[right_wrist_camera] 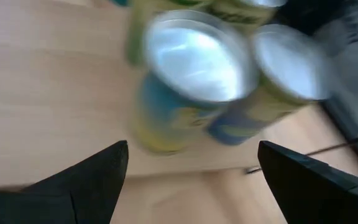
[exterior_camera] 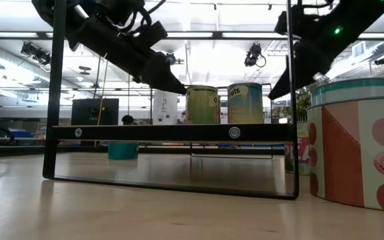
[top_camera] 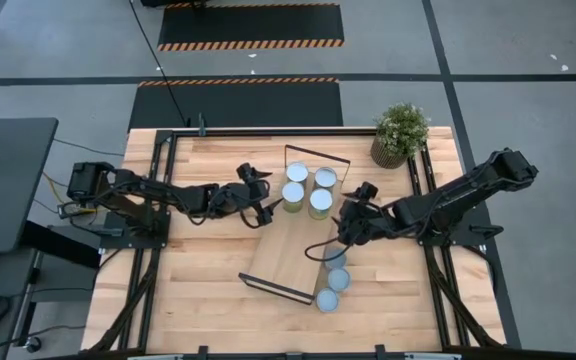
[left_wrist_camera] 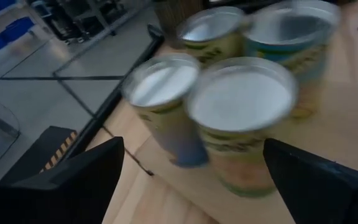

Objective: Pick and place cans onto a shelf
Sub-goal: Put the canned oranges on the shelf, then put the canned mixed vegetables on the shelf

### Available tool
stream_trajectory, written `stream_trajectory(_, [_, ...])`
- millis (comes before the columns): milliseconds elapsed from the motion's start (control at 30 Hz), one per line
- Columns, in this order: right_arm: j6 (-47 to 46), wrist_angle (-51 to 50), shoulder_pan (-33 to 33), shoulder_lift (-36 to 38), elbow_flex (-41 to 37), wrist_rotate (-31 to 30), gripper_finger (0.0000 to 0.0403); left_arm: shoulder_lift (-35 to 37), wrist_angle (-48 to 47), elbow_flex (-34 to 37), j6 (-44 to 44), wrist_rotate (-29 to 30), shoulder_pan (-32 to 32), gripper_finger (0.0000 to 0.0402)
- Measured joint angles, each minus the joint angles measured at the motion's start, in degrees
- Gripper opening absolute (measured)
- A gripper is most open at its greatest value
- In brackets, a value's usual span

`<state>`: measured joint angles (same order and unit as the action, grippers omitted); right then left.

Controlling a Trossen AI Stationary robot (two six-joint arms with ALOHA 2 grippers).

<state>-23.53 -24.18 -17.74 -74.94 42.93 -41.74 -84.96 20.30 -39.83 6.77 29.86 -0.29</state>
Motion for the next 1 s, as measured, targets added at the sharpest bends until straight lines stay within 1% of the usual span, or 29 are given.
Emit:
stream_trajectory(67, [-1.3,-1.3,-1.0,0.0,1.4,3.4,0.0366,0.3,-0.7,0.0,0.5,0.0,-1.2,0.0387])
stream_trajectory(167, [-2.6,-2.6,-3.4,0.0,3.1,7.2,0.0366,0.4,1.0,1.2,1.2,0.2,-2.7,0.0374])
stream_trajectory(267, [-2.7,-2.8,-6.4,0.0,4.4,10.7,0.0366,0.4,5.8,4.9,1.2,0.3,-3.8,0.0357])
stream_trajectory(400, [-0.9,-3.0,-10.5,0.0,5.5,18.3,0.0366,0.8,12.3,9.6,1.2,0.2,-4.7,0.0336])
stream_trajectory(500, [-1.3,-2.3,-13.0,0.1,5.8,21.5,0.0366,2.1,18.4,11.5,1.8,0.3,-5.1,0.0324])
stream_trajectory(567, [-2.3,-2.2,-14.4,0.1,5.8,22.3,0.0366,3.6,20.4,13.6,2.9,0.4,-5.1,0.0318])
stream_trajectory(733, [-6.1,0.9,-17.2,0.0,5.8,21.9,0.0366,5.7,32.4,18.9,4.9,0.1,-4.9,0.0304])
stream_trajectory(867, [-7.8,2.4,-17.9,-1.2,6.3,21.0,0.0366,7.9,41.1,22.9,5.9,-1.4,-4.7,0.0298])
stream_trajectory(933, [-7.8,2.0,-17.9,-3.0,7.6,20.8,0.0366,9.2,43.2,24.3,6.0,-1.5,-4.5,0.0298])
stream_trajectory(1000, [-7.0,1.4,-17.9,-5.2,9.3,20.8,0.0366,10.3,43.3,24.4,5.9,-1.6,-4.1,0.0298])
